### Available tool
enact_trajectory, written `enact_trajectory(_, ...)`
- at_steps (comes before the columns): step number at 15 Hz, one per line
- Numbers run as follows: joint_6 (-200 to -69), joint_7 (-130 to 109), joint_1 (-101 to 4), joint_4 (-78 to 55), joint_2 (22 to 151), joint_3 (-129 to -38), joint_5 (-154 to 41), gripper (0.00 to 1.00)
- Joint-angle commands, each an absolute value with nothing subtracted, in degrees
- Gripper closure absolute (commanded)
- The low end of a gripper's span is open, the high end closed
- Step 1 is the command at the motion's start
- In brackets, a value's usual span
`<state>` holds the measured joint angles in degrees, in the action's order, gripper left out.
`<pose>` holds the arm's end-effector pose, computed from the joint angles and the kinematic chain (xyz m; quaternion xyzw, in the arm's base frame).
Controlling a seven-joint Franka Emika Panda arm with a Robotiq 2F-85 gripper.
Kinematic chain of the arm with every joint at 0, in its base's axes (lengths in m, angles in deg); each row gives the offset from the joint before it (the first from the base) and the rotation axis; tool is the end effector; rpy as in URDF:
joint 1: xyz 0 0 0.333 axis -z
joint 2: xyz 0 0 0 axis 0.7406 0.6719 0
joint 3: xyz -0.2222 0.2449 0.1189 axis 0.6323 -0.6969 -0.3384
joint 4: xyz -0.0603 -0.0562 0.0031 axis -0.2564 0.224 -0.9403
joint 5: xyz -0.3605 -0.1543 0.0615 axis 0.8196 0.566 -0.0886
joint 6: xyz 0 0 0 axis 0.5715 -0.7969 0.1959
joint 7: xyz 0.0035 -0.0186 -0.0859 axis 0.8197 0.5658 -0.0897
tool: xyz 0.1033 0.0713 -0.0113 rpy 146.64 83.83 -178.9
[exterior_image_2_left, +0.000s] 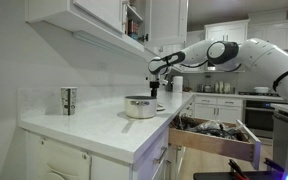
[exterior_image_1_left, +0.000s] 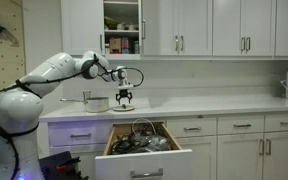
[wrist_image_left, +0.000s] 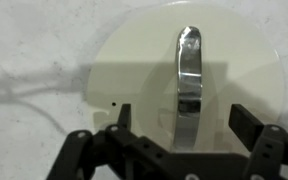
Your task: Put the lid on the pot
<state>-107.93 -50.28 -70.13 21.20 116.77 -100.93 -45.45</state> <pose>0.6963 0.3930 0.3689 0.8141 0.5793 0.0212 0.0340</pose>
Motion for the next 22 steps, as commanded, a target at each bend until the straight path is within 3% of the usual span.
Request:
enact_trajectory(1, -105.37, -48.92, -70.7, 24.71, 118.49, -100.64, -45.79, 0.0)
enact_trajectory(3, -105.01, -48.9, -70.69, 25.08, 118.81, -100.62, -45.8, 0.0)
enact_trajectory(4, -104.89, -48.86, -70.66, 25.23, 118.92, -100.65, -45.86, 0.25)
enact_trajectory(6, -104.79, -48.89, -70.65, 25.43, 119.03, -100.66, -45.81, 0.34)
enact_trajectory(14, -104.09, -48.84, -70.94, 26.09, 119.19, -100.54, -45.54, 0.97)
enact_trajectory(22, -104.68, -48.68, -70.89, 25.51, 118.45, -100.31, -45.14, 0.94)
